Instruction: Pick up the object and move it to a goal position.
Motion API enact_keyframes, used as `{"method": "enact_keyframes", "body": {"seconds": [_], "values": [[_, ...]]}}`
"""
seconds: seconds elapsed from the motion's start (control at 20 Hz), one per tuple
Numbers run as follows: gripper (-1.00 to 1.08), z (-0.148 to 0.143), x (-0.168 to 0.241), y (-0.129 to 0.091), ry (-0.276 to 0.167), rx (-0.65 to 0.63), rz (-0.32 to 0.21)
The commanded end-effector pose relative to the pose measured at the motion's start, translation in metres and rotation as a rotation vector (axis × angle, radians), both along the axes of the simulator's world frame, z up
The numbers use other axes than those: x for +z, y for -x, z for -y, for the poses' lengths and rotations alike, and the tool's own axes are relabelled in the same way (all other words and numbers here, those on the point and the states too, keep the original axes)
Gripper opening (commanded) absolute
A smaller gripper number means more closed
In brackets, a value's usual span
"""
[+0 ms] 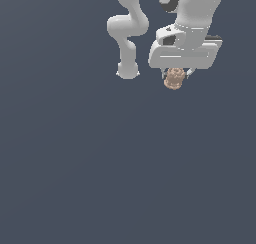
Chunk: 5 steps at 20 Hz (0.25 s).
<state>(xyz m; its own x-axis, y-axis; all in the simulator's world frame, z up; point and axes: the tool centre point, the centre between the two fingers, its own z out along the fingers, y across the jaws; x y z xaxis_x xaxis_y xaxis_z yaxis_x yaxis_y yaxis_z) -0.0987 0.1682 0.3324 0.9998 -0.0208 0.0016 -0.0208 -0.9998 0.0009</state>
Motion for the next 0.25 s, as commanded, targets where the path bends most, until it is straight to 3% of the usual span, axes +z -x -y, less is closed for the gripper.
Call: {"method": "enact_keyframes", "body": {"seconds": [0.0, 0.2], "values": [[-1.00, -0.0035, 0.0081, 0.0036, 0.000, -0.001, -0.001], [-1.00, -0.0057, 0.0126, 0.0052, 0.000, -0.001, -0.001]]}}
